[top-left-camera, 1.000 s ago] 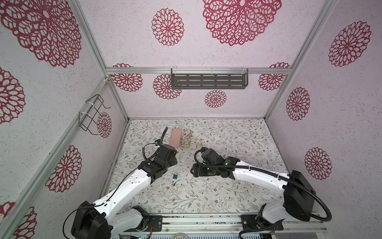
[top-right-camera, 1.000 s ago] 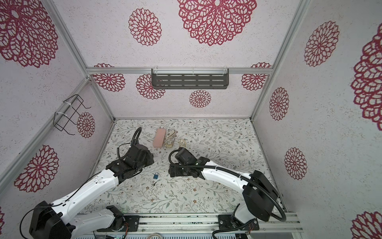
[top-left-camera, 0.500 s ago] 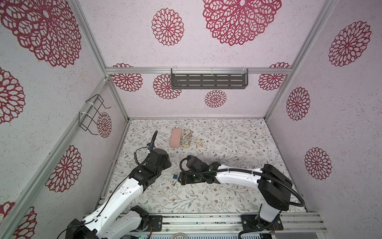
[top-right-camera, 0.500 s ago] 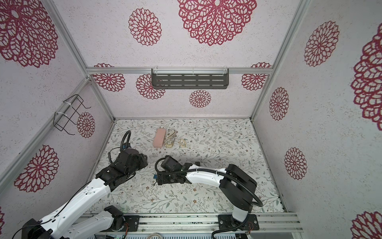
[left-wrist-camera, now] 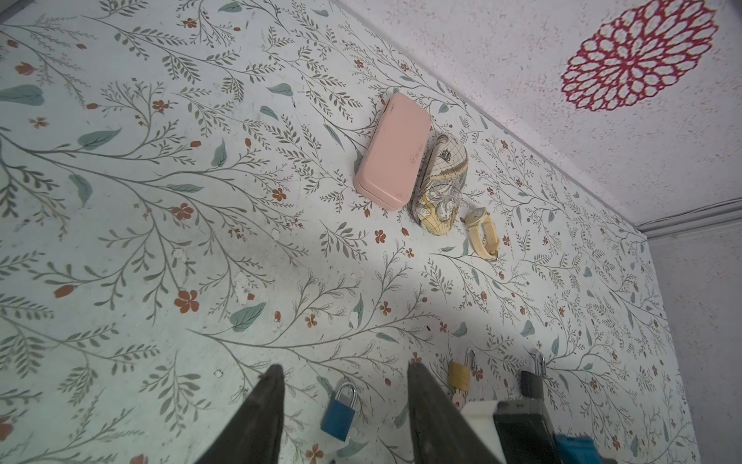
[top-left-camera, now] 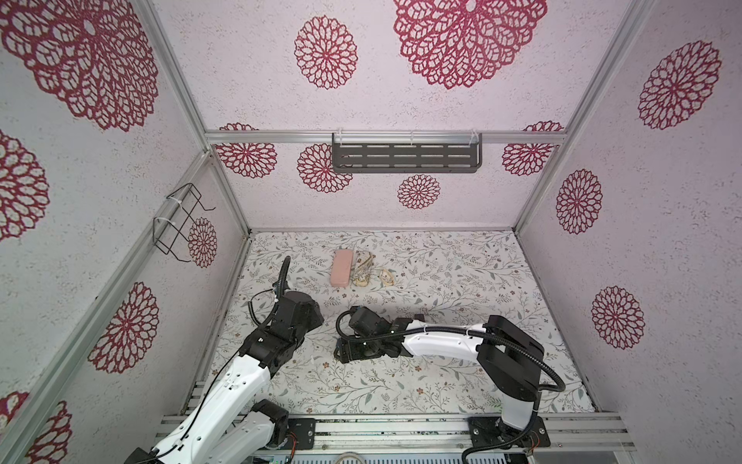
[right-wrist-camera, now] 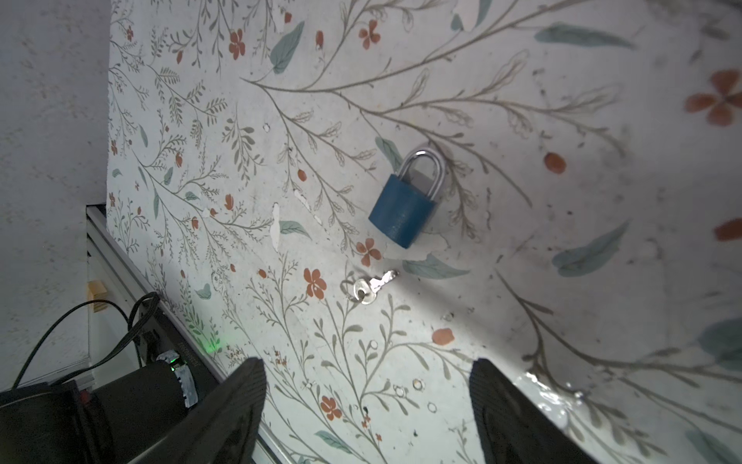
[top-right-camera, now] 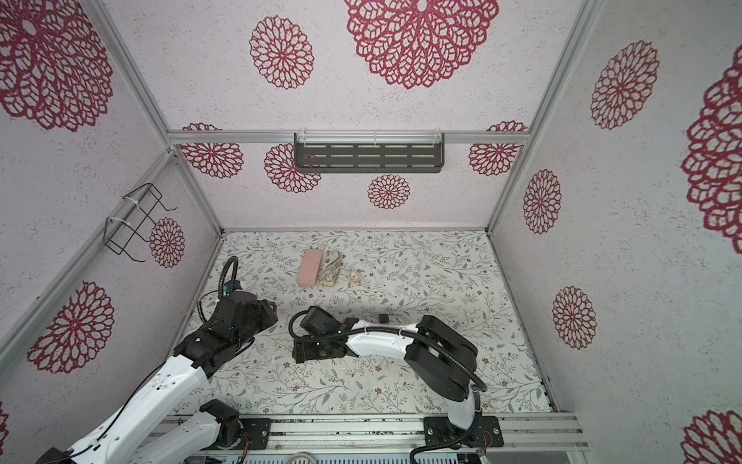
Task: Unlock with the key
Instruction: 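Reach the right gripper to the silver key beside the blue padlock and grasp it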
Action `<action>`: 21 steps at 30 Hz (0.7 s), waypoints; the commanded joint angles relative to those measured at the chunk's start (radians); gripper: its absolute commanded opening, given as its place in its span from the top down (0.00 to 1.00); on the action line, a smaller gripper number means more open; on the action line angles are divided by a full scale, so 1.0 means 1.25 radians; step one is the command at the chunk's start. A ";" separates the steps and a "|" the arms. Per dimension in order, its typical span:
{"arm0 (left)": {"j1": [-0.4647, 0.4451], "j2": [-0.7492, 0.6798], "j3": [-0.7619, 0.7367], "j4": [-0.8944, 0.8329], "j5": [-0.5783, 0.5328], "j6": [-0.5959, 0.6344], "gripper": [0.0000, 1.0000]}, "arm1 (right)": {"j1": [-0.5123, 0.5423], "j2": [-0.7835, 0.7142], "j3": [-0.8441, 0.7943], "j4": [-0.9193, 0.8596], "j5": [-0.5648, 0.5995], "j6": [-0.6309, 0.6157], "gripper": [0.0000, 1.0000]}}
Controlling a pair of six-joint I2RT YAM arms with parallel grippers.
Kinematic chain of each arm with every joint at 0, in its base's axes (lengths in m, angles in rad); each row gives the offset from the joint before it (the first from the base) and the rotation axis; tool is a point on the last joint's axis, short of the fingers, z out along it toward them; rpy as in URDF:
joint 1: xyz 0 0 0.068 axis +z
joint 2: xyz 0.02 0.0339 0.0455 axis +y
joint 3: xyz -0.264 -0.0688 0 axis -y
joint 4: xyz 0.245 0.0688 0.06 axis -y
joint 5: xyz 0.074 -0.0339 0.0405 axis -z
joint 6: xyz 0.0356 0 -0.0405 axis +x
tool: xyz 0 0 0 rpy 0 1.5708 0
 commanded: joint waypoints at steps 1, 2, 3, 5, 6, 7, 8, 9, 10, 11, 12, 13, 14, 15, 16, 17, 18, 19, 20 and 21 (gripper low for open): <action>0.014 -0.014 -0.006 -0.010 0.005 0.000 0.48 | 0.008 0.025 0.042 -0.011 -0.022 -0.007 0.18; 0.017 -0.015 -0.006 -0.011 0.007 0.000 0.48 | 0.010 0.036 0.054 -0.015 -0.029 -0.014 0.18; 0.019 -0.016 -0.007 -0.012 0.007 0.001 0.48 | 0.012 0.046 0.065 -0.022 -0.031 -0.019 0.18; 0.024 -0.017 -0.009 -0.015 0.010 0.000 0.48 | 0.015 0.066 0.088 -0.037 -0.038 -0.030 0.18; 0.025 -0.017 -0.009 -0.016 0.011 0.000 0.48 | 0.016 0.071 0.093 -0.039 -0.042 -0.031 0.18; 0.027 -0.019 -0.011 -0.017 0.012 -0.001 0.48 | 0.016 0.079 0.098 -0.039 -0.046 -0.033 0.18; 0.029 -0.021 -0.013 -0.017 0.011 -0.001 0.48 | 0.016 0.084 0.102 -0.040 -0.051 -0.034 0.19; 0.030 -0.022 -0.014 -0.017 0.011 -0.002 0.48 | 0.017 0.090 0.107 -0.042 -0.055 -0.035 0.19; 0.033 -0.023 -0.015 -0.017 0.011 -0.003 0.48 | 0.018 0.097 0.115 -0.051 -0.056 -0.039 0.19; 0.035 -0.025 -0.017 -0.019 0.010 -0.003 0.48 | 0.018 0.105 0.123 -0.061 -0.057 -0.043 0.19; 0.038 -0.027 -0.017 -0.021 0.009 -0.004 0.48 | 0.019 0.109 0.131 -0.065 -0.058 -0.047 0.19; 0.041 -0.029 -0.018 -0.021 0.007 -0.005 0.48 | 0.020 0.115 0.137 -0.068 -0.060 -0.050 0.19; 0.043 -0.031 -0.019 -0.021 0.006 -0.005 0.48 | 0.020 0.120 0.142 -0.071 -0.064 -0.053 0.19; 0.046 -0.032 -0.020 -0.021 0.003 -0.005 0.48 | 0.021 0.127 0.151 -0.072 -0.070 -0.057 0.19; 0.050 -0.033 -0.020 -0.023 0.003 -0.006 0.48 | 0.021 0.135 0.158 -0.076 -0.073 -0.060 0.19; 0.053 -0.033 -0.021 -0.026 0.005 -0.007 0.48 | 0.021 0.142 0.165 -0.081 -0.075 -0.065 0.19; 0.058 -0.035 -0.020 -0.026 0.007 -0.006 0.48 | 0.021 0.149 0.176 -0.090 -0.077 -0.069 0.19; 0.060 -0.038 -0.021 -0.030 0.006 -0.006 0.48 | 0.021 0.157 0.184 -0.096 -0.078 -0.074 0.19; 0.064 -0.040 -0.020 -0.032 0.004 -0.007 0.48 | 0.022 0.162 0.192 -0.099 -0.080 -0.077 0.19; 0.066 -0.043 -0.023 -0.035 -0.001 -0.008 0.48 | 0.022 0.168 0.200 -0.101 -0.083 -0.081 0.19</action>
